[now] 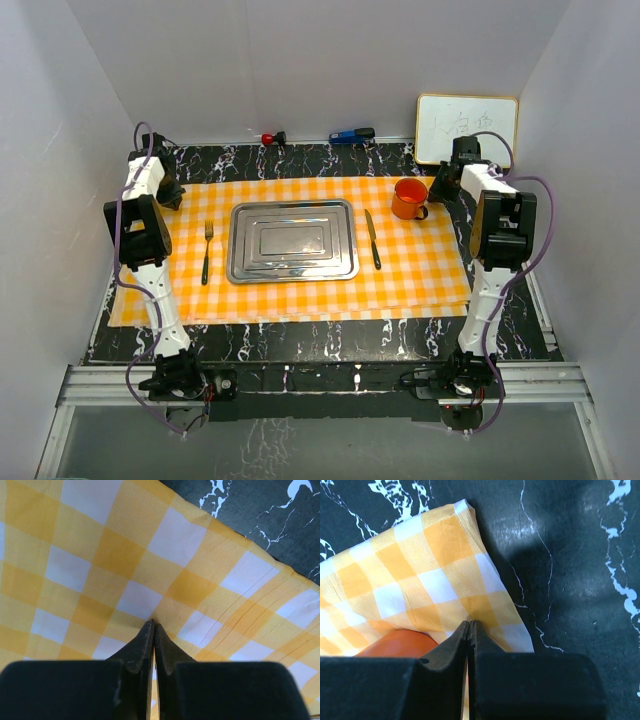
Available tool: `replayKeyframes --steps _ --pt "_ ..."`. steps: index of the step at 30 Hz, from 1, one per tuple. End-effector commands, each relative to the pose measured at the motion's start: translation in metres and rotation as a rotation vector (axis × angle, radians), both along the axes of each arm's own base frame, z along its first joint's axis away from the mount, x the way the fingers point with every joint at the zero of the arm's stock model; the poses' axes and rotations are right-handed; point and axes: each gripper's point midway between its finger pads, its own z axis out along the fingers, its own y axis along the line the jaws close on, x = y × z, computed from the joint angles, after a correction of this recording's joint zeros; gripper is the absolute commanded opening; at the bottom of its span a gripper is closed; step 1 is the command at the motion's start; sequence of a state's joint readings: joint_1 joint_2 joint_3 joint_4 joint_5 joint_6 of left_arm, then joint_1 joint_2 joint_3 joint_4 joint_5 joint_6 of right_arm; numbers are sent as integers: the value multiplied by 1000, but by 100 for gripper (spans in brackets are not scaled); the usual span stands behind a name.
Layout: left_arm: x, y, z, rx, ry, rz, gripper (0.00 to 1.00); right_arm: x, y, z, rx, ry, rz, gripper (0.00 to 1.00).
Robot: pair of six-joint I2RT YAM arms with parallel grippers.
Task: Set the dinner table for one person
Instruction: Adjust the napkin at the center of the board.
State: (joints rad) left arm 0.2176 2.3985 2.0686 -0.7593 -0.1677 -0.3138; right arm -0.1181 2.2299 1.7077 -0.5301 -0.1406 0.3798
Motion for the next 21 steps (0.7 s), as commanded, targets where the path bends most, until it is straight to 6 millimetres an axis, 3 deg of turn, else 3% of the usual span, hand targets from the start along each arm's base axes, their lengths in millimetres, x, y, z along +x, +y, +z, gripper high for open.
replayKeyframes --steps 1,21 --pt "6 -2 -1 -8 -7 -19 0 -43 -2 -24 -19 159 -16 0" --pt "19 -3 -1 -19 -40 -40 0 -58 0 -23 -14 178 -12 0"
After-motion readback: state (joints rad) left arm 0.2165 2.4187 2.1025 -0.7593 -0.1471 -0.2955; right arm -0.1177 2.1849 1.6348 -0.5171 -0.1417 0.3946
